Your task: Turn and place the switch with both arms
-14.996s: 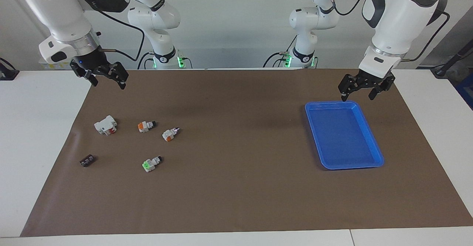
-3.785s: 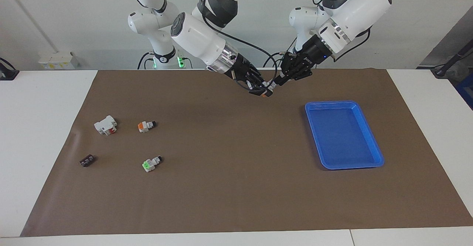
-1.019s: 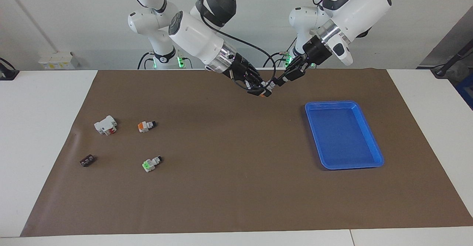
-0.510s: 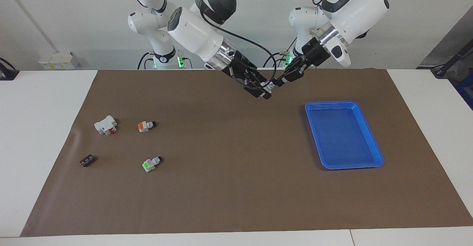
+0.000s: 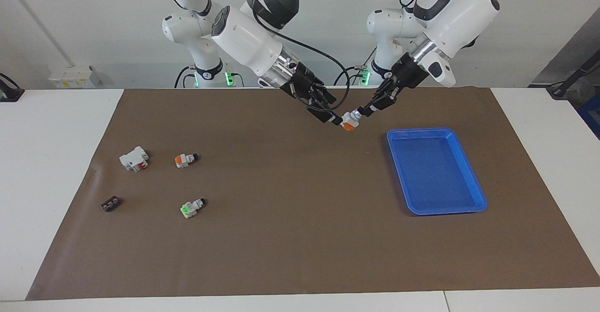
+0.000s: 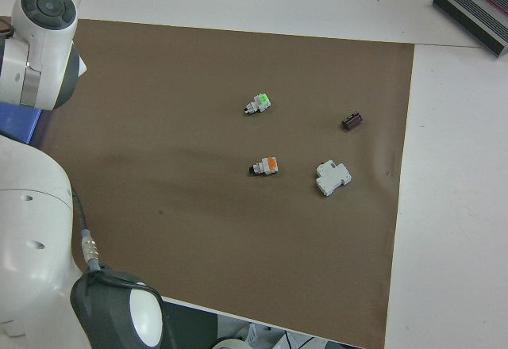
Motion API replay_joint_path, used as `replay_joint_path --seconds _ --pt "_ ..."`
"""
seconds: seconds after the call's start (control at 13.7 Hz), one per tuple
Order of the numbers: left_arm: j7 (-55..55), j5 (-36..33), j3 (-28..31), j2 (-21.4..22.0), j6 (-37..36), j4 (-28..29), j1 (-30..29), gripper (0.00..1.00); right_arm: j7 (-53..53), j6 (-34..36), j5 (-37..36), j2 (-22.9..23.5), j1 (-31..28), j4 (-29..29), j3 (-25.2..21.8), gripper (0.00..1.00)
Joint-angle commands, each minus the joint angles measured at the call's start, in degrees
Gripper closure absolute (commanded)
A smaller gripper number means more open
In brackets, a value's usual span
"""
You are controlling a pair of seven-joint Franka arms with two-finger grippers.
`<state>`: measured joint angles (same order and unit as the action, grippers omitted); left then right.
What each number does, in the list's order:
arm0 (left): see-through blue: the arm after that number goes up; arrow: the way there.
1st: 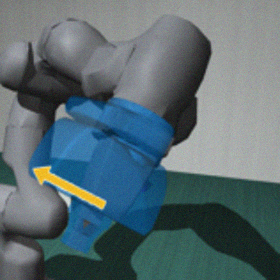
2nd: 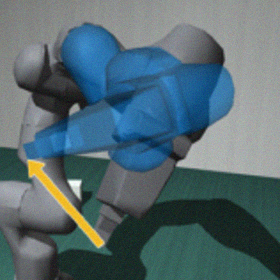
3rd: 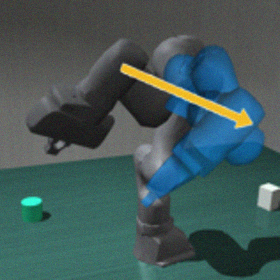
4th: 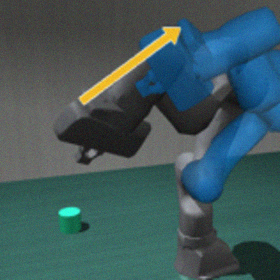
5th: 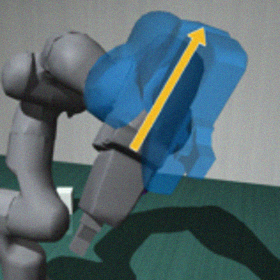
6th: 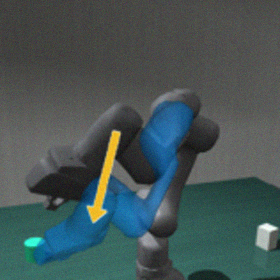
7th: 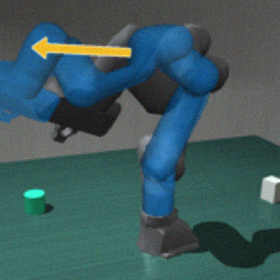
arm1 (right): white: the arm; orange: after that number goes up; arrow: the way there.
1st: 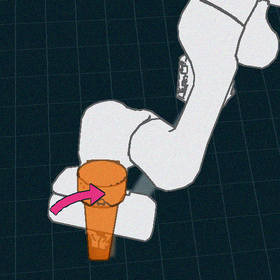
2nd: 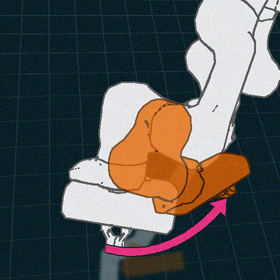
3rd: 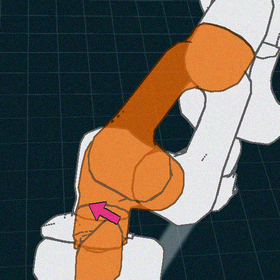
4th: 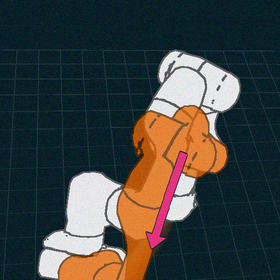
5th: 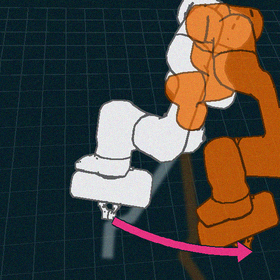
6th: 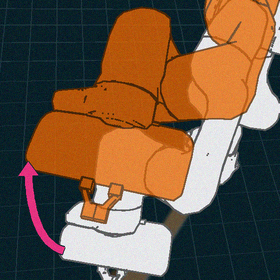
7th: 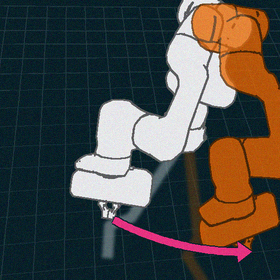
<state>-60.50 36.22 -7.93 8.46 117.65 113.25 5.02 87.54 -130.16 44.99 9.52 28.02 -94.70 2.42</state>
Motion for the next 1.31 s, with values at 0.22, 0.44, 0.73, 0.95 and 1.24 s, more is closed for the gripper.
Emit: replay_joint_path --seconds 0.22,0.44,0.73,0.95,1.24 --pt "20.12 -10.44 -0.15 3.67 -2.68 6.72 -14.49 1.00 -16.83 2.54 -13.23 -2.93 -4.45 -1.10 -0.04 0.00" --pt "31.99 -17.03 -0.24 2.45 -2.60 7.34 -20.39 1.00 -26.78 2.98 -24.56 -3.19 -9.01 -1.27 -0.04 0.00" --pt "42.90 -26.79 -0.15 -2.12 -0.76 7.34 -23.04 1.00 -48.36 14.28 -39.85 -4.24 -16.49 -2.06 -0.13 0.00" --pt "46.86 -27.60 0.02 -3.89 4.06 10.13 -23.83 1.00 -62.89 19.49 -45.60 -6.26 -21.85 -2.85 -0.04 0.00" --pt "49.43 -27.60 -0.06 -3.89 10.48 17.17 -24.53 1.00 -69.43 27.38 -45.78 -9.77 -26.60 -2.42 -0.13 0.00"
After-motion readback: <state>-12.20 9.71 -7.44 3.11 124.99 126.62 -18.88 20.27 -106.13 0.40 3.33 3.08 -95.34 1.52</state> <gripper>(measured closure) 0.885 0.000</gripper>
